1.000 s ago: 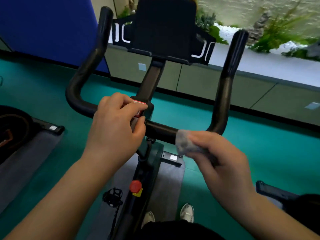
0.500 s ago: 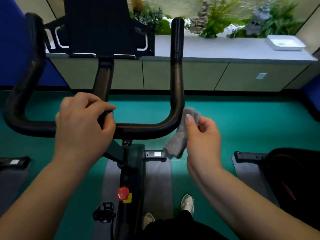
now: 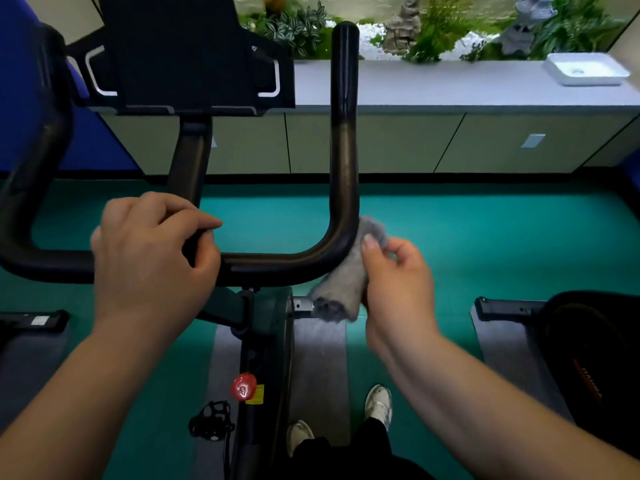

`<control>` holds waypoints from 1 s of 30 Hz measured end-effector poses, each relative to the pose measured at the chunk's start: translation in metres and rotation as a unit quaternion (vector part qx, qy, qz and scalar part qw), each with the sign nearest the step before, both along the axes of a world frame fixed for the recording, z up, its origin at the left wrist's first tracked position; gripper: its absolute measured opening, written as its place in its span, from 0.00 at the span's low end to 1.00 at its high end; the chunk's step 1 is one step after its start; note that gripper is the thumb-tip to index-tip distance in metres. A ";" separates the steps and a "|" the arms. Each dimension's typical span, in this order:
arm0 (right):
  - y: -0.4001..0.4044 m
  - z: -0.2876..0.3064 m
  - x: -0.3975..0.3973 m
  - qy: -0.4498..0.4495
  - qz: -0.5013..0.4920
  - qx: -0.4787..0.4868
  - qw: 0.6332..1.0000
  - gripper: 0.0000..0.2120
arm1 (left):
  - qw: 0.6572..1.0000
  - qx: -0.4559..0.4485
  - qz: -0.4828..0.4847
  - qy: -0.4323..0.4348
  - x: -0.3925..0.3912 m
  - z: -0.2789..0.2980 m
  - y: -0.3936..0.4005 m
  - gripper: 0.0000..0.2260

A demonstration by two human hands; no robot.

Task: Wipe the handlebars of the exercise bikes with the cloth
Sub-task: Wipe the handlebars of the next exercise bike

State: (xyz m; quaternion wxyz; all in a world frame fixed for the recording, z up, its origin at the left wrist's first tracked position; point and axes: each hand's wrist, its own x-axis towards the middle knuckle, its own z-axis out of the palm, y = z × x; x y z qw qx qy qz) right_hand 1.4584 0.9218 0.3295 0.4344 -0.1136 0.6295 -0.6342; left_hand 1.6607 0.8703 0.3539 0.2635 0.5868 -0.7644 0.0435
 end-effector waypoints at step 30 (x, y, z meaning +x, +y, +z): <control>-0.104 0.014 -0.054 0.001 0.078 -0.074 0.994 0.06 | 0.988 0.090 -0.118 0.033 -0.107 0.008 -0.022 0.24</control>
